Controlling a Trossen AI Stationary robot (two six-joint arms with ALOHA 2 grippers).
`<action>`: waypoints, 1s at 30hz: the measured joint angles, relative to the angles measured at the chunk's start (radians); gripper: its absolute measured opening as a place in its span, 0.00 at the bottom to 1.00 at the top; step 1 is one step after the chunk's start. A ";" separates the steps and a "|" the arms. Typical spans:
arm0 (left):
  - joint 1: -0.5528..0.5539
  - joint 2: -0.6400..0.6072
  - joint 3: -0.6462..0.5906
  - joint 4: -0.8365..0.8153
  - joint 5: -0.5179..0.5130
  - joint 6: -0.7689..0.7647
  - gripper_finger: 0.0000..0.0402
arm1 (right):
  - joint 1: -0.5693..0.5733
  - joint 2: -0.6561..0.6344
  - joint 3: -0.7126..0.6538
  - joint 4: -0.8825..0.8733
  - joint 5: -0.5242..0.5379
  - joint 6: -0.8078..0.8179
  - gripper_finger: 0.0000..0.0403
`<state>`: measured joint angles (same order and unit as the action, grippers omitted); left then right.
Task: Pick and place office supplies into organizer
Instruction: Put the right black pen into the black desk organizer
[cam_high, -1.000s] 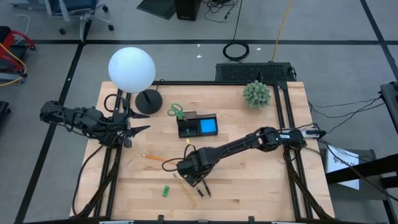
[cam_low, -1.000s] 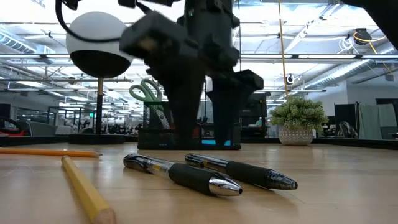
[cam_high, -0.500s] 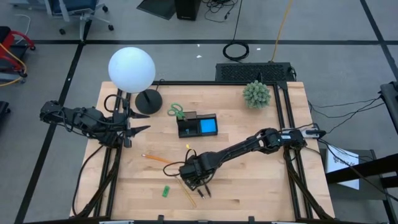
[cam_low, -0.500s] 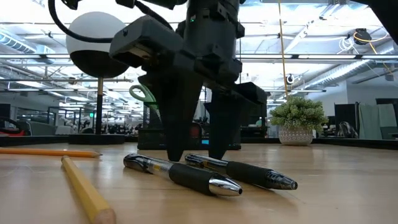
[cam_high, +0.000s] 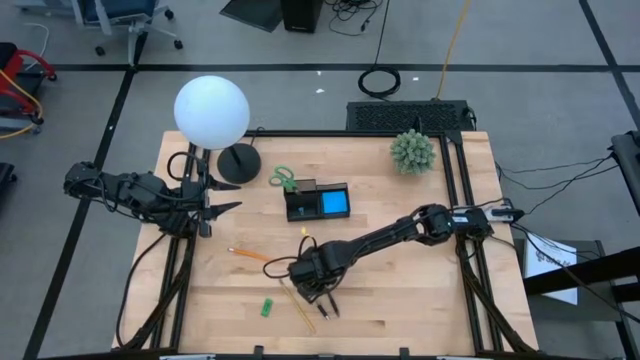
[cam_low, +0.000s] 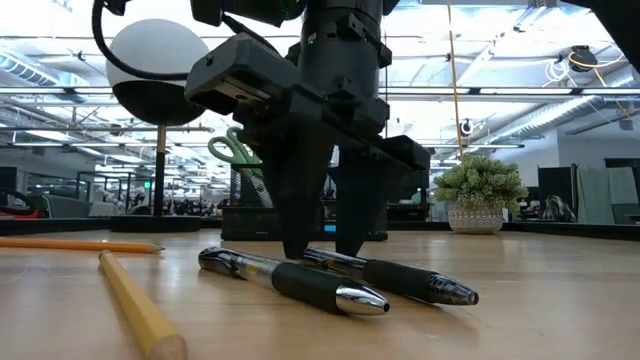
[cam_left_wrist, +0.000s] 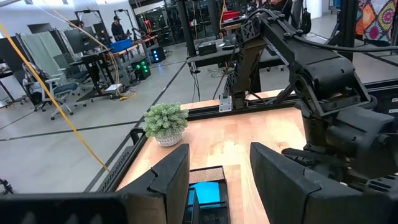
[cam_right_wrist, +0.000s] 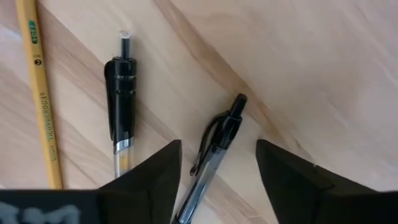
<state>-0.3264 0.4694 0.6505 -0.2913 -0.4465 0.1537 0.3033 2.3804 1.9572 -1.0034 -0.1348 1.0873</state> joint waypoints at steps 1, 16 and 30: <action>0.000 0.000 0.000 0.000 0.000 0.000 0.43 | -0.002 -0.006 0.000 -0.001 -0.001 0.000 0.48; 0.000 0.000 0.000 0.002 0.000 -0.001 0.43 | -0.002 -0.034 -0.002 -0.014 0.002 -0.059 0.24; 0.000 0.000 0.000 0.003 0.000 -0.001 0.43 | -0.017 -0.035 -0.004 -0.068 -0.095 -0.166 0.06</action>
<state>-0.3260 0.4694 0.6506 -0.2882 -0.4465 0.1528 0.2866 2.3455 1.9530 -1.0714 -0.2302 0.9215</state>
